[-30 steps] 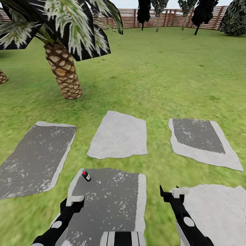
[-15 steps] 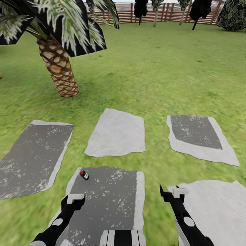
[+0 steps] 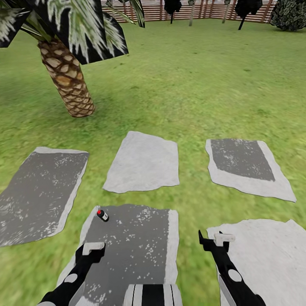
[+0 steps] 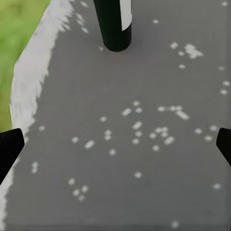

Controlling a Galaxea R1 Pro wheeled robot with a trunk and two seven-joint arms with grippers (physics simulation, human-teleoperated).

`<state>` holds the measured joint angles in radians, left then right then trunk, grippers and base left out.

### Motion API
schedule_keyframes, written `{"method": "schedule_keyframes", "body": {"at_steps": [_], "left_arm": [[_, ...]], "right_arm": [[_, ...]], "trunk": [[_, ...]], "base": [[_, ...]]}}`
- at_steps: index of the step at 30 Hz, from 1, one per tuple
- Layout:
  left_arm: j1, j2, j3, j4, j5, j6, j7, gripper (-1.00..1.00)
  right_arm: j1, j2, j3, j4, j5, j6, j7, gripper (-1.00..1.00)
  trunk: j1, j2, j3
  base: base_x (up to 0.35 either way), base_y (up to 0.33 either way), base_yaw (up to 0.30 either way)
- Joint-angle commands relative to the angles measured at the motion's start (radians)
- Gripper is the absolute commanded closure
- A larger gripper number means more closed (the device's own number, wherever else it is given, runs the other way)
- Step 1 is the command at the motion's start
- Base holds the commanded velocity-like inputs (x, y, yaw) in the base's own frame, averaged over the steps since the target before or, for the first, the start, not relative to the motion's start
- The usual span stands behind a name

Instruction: In the garden, pick up the pesticide atomizer on the floor and spray pesticide onto both trees until each tree trunk is fully covered.

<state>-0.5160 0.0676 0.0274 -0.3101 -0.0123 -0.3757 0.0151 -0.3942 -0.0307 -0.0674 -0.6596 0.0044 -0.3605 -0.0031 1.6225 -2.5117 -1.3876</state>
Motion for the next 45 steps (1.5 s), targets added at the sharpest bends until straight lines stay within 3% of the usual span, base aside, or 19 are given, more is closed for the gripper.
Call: {"method": "schedule_keyframes", "body": {"at_steps": [1,45], "left_arm": [[0.0,0.0,0.001,0.0,0.0,0.0,0.0,-1.0],[0.001,-0.001,0.004,0.0,0.002,0.0,-0.001,-1.0]], "right_arm": [[0.0,0.0,0.0,0.0,0.0,0.0,0.0,-1.0],[0.0,-0.001,0.0,0.0,-0.001,-0.001,0.0,-1.0]], "trunk": [[0.0,0.0,0.0],[0.0,0.0,0.0]], "base": [[0.0,0.0,0.0],[0.077,0.013,0.0]]}}
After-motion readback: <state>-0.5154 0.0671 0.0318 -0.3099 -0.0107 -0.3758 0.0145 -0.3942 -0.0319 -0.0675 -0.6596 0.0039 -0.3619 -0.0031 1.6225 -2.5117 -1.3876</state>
